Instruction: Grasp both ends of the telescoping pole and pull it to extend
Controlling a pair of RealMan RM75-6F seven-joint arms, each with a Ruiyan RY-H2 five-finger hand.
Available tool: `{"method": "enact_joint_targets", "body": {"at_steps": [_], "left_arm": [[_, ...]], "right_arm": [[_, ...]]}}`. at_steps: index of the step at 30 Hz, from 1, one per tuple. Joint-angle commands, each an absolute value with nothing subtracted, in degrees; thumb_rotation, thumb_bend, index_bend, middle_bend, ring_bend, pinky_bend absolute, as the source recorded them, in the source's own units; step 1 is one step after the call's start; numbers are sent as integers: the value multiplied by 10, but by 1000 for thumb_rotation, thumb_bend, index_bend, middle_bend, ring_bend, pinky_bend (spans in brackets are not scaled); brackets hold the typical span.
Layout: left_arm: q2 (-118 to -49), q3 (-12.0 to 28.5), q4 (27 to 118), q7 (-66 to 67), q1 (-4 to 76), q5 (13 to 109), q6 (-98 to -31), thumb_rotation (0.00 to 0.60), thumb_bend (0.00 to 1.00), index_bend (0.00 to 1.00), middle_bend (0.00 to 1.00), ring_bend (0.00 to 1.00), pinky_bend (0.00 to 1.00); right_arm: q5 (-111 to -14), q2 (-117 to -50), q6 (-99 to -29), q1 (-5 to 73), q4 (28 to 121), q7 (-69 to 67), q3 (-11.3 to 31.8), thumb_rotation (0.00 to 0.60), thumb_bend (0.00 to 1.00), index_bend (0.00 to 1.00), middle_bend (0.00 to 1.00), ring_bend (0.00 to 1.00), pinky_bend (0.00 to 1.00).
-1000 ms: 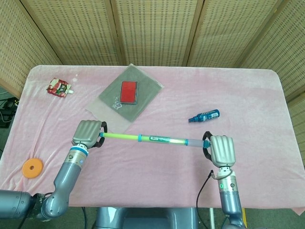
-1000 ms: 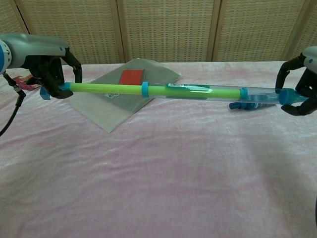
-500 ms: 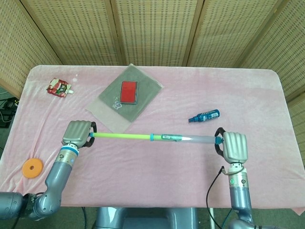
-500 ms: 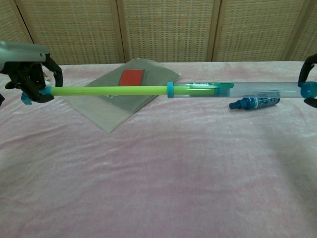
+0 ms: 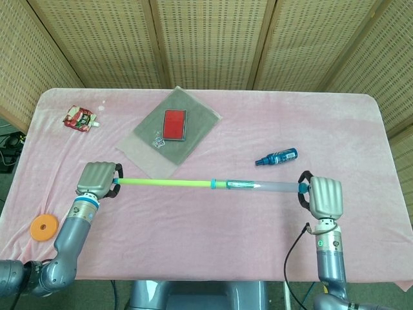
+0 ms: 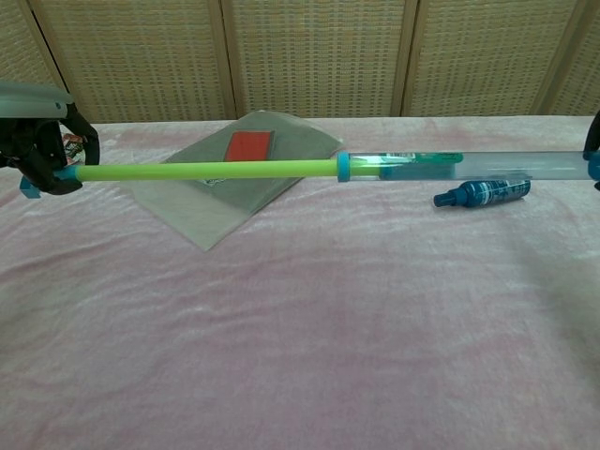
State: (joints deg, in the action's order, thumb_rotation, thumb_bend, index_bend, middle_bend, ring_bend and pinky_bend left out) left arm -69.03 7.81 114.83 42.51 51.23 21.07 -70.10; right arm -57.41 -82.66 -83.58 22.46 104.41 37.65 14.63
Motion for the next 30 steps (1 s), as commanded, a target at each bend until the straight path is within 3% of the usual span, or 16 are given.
{"method": "enact_joint_targets", "body": {"at_steps": [1,20,23,25,26,27,28,30], "left_arm": [[-690,76,1143,422,510,209,-698,600,788,823,879,797,765],[-684,68,1131,416,500,213,-691,600,788,817,876,797,763],[-685,67,1130,418,501,214,-688,600,729,690,775,730,703],[-684,62,1132,422,503,220,-682,600,523,423,521,540,554],[-683,60,1133,425,504,222,-679,600,401,282,371,418,456],[-682,56,1136,431,505,221,-675,600,332,201,276,340,393],[-679,52,1140,436,507,219,-671,600,259,101,153,236,310],[-674,46,1146,449,512,212,-664,600,204,20,33,122,221]], "right_arm": [[-571,-824,-835,224,1043,374,148,600,479,675,1000,1000,686],[-550,-809,-826,224,1030,357,156,600,477,668,1000,1000,686],[-550,-804,-824,225,1030,356,155,600,430,562,972,959,658],[-549,-801,-818,225,1033,355,153,600,372,417,812,801,538],[-550,-799,-816,224,1034,353,151,600,335,316,644,650,426],[-550,-797,-812,225,1034,353,148,600,299,217,468,491,315],[-549,-794,-807,225,1034,354,145,600,278,157,363,389,254],[-541,-789,-795,227,1034,359,140,600,241,45,167,185,159]]}}
